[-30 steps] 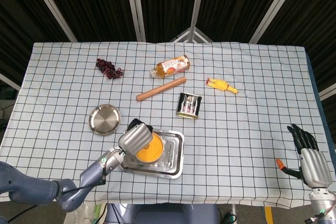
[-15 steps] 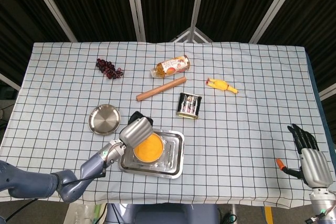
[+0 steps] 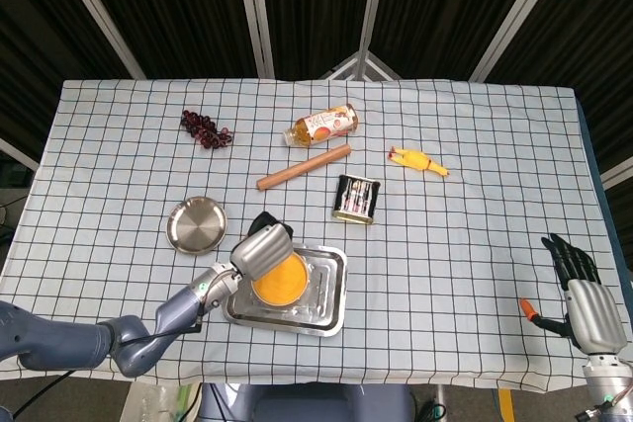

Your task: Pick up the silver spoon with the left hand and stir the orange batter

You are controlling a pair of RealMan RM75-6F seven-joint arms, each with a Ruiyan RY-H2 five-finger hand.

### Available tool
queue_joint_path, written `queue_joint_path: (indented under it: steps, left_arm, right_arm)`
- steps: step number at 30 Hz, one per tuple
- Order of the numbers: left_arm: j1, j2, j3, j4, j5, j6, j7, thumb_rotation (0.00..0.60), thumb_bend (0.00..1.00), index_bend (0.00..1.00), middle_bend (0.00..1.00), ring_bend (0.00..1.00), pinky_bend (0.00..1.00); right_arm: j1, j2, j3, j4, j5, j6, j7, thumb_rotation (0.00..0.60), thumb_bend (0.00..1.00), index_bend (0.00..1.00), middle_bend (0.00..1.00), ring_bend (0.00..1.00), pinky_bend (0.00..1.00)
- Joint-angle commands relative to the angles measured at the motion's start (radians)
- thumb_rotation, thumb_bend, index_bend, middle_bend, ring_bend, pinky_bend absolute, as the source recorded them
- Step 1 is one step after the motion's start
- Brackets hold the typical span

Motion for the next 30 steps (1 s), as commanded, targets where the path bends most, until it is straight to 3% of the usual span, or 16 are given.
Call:
queue_joint_path:
  steps: [1,17,30]
  left_arm:
    - [-0.002,-0.008,-0.001,0.005,0.006,-0.012,0.002,0.6,0.57,0.78,1.0,1.0,1.0]
    - [0.017,-0.016,-0.012,-0.013,0.112,-0.003,-0.087,0.6,0.57,0.78,1.0,1.0,1.0]
    - [0.048,0.073,-0.016,-0.046,0.143,0.002,-0.108,0.6,0.57,0.78,1.0,1.0,1.0]
  right_arm:
    - [0.0,0.0,0.0,0.0,0.0,0.0,0.001,0.6,0.34,0.0,0.0,0.0,0.0]
    - [0.0,-0.001,0.0,0.0,-0.002,0.002,-0.001,0.6,0.34,0.0,0.0,0.0,0.0]
    - [0.001,0.0,0.0,-0.003,0.003,-0.003,0.0,0.6,0.34,0.0,0.0,0.0,0.0]
